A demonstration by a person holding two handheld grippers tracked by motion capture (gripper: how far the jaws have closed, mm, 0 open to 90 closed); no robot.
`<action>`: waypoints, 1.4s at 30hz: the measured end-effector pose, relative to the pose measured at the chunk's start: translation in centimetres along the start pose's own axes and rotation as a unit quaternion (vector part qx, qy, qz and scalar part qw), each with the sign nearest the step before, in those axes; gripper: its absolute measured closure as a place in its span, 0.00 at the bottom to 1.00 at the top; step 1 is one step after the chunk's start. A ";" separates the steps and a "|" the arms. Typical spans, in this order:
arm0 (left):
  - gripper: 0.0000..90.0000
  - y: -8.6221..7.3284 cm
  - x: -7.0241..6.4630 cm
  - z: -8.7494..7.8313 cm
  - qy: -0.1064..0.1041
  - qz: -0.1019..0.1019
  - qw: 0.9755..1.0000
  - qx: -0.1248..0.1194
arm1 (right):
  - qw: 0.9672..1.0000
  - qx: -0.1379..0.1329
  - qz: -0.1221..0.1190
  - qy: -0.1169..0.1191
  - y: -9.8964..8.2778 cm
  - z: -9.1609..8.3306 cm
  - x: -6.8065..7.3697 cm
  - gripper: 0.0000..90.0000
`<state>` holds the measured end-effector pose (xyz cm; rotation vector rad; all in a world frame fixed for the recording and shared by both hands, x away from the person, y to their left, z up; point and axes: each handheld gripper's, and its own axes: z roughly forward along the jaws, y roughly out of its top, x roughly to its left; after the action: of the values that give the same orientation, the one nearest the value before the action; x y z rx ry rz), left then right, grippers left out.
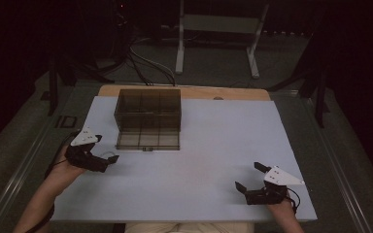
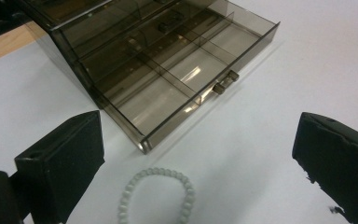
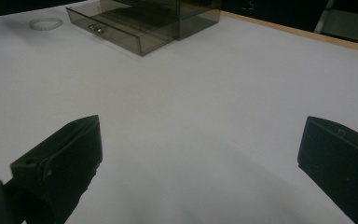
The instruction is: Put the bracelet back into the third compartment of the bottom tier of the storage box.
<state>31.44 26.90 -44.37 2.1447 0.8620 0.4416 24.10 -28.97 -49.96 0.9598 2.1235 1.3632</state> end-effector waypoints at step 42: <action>0.70 -6.7 0.6 3.8 -0.021 0.045 0.998 0.047 | 1.000 0.008 -0.008 0.002 -0.1 0.1 0.2 0.00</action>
<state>31.07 28.53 -51.91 2.2781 0.7798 0.4061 23.98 -28.77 -50.05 0.9456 2.1428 1.3435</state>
